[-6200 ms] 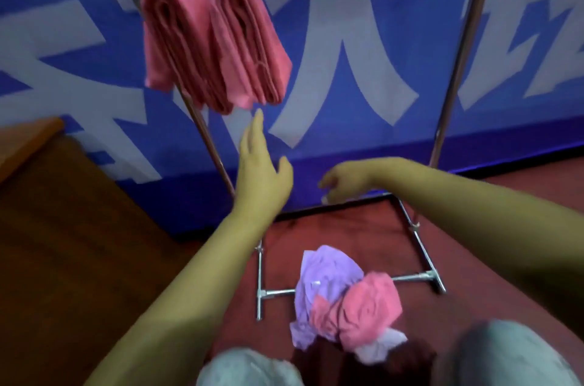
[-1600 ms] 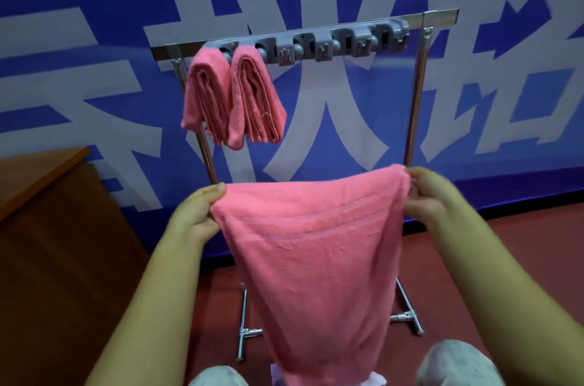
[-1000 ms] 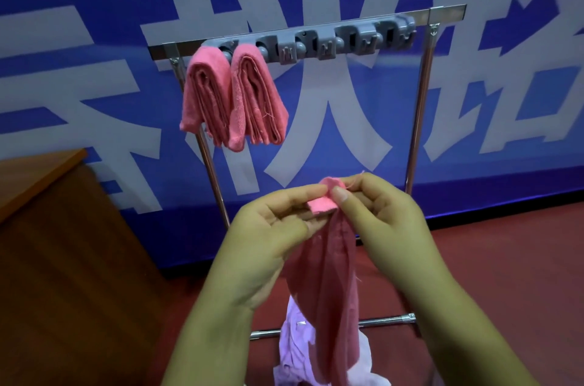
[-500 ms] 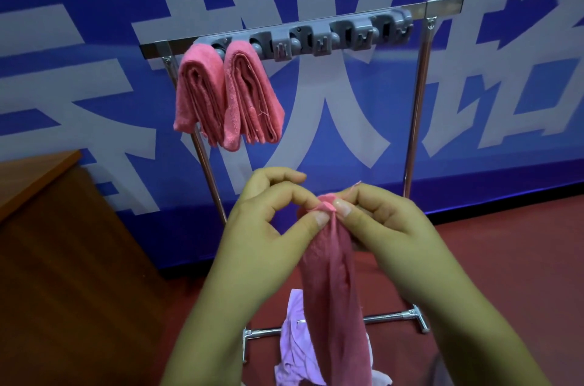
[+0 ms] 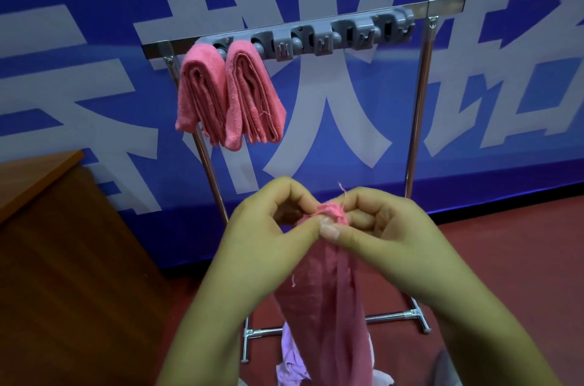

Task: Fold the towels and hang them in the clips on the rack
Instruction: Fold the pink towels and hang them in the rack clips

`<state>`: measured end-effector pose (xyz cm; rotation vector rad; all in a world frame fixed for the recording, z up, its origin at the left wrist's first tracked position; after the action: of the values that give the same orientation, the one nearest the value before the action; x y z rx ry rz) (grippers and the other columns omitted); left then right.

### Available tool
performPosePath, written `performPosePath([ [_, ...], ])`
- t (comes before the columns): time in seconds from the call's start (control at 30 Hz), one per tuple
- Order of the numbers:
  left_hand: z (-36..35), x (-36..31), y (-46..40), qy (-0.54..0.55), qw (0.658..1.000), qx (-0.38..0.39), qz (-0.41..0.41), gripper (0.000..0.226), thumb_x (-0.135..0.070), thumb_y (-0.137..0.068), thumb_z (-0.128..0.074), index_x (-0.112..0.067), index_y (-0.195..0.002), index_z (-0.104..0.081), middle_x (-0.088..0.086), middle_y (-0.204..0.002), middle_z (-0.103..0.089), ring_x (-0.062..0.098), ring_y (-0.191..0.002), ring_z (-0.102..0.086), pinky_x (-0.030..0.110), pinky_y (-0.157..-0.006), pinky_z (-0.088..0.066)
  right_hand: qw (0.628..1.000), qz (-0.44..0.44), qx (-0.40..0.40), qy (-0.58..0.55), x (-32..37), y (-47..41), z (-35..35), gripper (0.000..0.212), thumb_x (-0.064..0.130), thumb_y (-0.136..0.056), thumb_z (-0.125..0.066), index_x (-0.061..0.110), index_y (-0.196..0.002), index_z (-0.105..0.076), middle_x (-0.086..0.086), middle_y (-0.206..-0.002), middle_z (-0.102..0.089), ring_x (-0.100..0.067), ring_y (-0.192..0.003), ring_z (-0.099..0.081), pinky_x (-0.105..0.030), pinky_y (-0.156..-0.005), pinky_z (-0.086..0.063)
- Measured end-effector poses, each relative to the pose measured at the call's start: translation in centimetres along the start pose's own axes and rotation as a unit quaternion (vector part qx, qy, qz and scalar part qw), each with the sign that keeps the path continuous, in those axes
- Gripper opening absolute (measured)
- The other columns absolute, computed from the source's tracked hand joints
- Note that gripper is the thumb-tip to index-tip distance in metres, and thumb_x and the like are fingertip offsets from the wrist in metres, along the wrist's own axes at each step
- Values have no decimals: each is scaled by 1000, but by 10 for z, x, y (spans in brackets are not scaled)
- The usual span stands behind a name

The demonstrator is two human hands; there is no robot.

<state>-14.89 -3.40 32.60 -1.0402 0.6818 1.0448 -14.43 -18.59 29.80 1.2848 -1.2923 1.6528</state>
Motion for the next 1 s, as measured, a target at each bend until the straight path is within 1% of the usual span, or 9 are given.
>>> performPosePath([
  [0.07, 2, 4, -3, -13, 1000, 18, -8, 22, -35, -66, -77, -23, -72, -60, 1, -76, -68, 18, -78, -67, 36, -72, -55, 1000, 5, -7, -2, 0, -2, 2, 18, 25, -76, -71, 12, -87, -70, -17, -87, -73, -33, -91, -69, -49, -91, -52],
  [0.17, 13, 19, -8, -23, 994, 110, 0, 27, -36, -67, -77, -21, -79, -59, 1, -80, -67, 14, -76, -64, 28, -71, -51, 1000, 8, -4, -19, -1, -6, 5, 7, 21, -81, -67, 17, -84, -71, -27, -83, -68, -31, -76, -63, -46, -77, -49],
  [0.27, 25, 41, -9, -84, 972, 219, 33, 30, -39, -66, -75, -19, -83, -59, 8, -85, -67, 20, -77, -61, 42, -76, -51, 998, 6, -36, -50, -1, -8, 13, 7, 22, -83, -63, 19, -81, -69, -13, -77, -65, -22, -73, -58, -37, -74, -47],
  [0.4, 32, 66, -5, -110, 961, 240, 77, 25, -33, -71, -74, -13, -82, -65, 14, -86, -68, 20, -77, -64, 45, -78, -51, 997, 17, -66, -41, -1, -11, 21, 14, 20, -87, -55, 22, -77, -64, 3, -69, -62, -11, -67, -53, -25, -67, -45],
  [0.57, 48, 76, -3, -128, 968, 192, 102, 13, -29, -74, -76, -18, -78, -70, 10, -86, -72, 19, -79, -67, 43, -83, -51, 993, 6, -116, 28, -9, -11, 36, 21, 17, -95, -51, 23, -77, -61, 10, -66, -58, -6, -65, -51, -28, -69, -42],
  [0.67, 59, 65, -8, -127, 982, 119, 70, 16, -32, -72, -73, -17, -77, -70, 6, -86, -73, 24, -86, -69, 43, -86, -52, 975, -3, -157, 156, -21, -16, 47, 18, 24, -95, -52, 28, -78, -60, 15, -67, -61, -5, -69, -55, -36, -77, -48],
  [0.8, 62, 39, -16, -106, 994, 24, -4, 6, -12, -80, -72, -12, -77, -66, 4, -83, -72, 19, -82, -68, 31, -80, -54, 965, 36, -184, 183, -8, -19, 54, 17, 22, -95, -52, 28, -83, -63, 14, -78, -66, -7, -81, -63, -35, -86, -51],
  [0.9, 65, 20, -16, -14, 996, -38, -85, 15, -10, -77, -71, -23, -76, -63, -1, -77, -67, 8, -73, -63, 18, -70, -52, 962, 107, -184, 173, 16, -18, 59, 16, 18, -95, -52, 24, -86, -64, 10, -80, -65, -5, -79, -60, -22, -78, -48],
  [1.0, 68, 17, -23, 29, 991, -67, -113, 36, 0, -80, -66, -35, -87, -63, -13, -82, -67, 0, -78, -62, 13, -73, -49, 961, 115, -168, 188, 25, -26, 64, 17, 15, -94, -54, 25, -86, -65, 9, -79, -66, -5, -79, -60, -26, -81, -50],
])
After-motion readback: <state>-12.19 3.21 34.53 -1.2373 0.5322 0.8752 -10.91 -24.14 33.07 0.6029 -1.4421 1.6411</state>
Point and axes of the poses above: each hand's wrist, its own y-axis away from the middle knuckle, its own z-axis out of the back of the hand, x = y × z, the point moved 2 cm from there along -y, towards the middle knuckle
